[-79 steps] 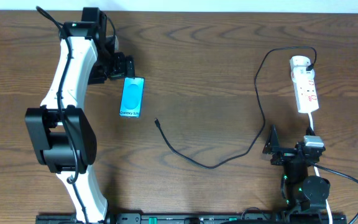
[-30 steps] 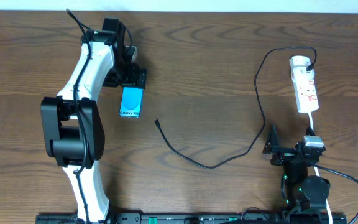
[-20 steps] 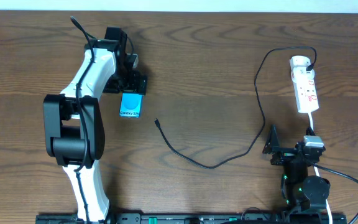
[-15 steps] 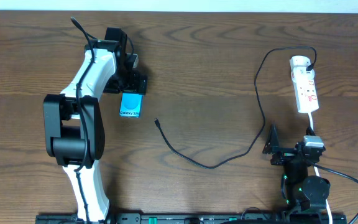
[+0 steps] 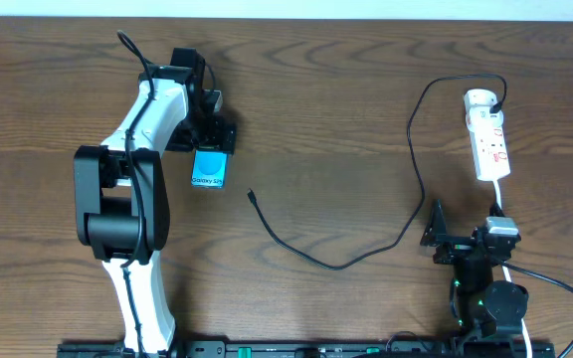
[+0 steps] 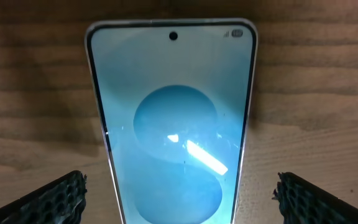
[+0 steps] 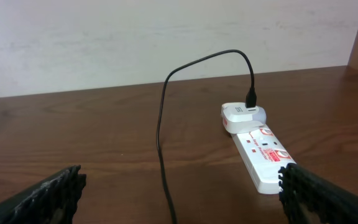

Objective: Plug charger to phone and switch on socket
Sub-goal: 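Lower the left gripper onto the phone's top edge and close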

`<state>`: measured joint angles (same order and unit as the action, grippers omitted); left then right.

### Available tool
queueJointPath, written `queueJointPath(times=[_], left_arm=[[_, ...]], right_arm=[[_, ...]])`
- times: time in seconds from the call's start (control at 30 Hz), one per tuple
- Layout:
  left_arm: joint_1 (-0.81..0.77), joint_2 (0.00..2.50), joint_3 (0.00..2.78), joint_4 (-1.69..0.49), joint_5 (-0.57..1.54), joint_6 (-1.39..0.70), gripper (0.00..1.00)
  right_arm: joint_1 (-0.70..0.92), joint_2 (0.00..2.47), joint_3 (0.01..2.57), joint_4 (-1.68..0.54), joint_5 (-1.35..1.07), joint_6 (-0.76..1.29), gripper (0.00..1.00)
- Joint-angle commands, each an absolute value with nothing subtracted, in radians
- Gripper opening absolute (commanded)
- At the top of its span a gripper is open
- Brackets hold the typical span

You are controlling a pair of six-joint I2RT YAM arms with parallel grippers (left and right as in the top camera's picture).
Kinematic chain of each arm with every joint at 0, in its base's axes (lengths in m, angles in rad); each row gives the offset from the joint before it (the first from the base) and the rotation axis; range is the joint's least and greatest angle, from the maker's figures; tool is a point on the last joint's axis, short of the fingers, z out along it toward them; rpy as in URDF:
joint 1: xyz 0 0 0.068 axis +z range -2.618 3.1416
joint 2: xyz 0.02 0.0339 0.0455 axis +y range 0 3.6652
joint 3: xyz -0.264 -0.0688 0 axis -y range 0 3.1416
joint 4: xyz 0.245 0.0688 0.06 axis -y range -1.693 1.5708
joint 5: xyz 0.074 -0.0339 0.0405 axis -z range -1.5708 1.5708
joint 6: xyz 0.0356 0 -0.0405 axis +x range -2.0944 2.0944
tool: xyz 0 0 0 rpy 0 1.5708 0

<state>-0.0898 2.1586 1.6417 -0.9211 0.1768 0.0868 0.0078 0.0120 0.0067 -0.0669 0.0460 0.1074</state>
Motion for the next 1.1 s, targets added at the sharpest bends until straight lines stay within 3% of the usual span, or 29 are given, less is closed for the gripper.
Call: queueJointPath(times=[0.0,1.07], left_arm=[[-0.086,2.172,1.621,-0.917,0.163,0.101,0.98],[-0.086,2.172,1.573,-0.86,0.084,0.1,0.98]], right_arm=[[0.013,0.006,0.006,-0.071,0.057,0.115,0.99],[0.013,0.006,0.006,-0.071,0.057,0.115,0.99]])
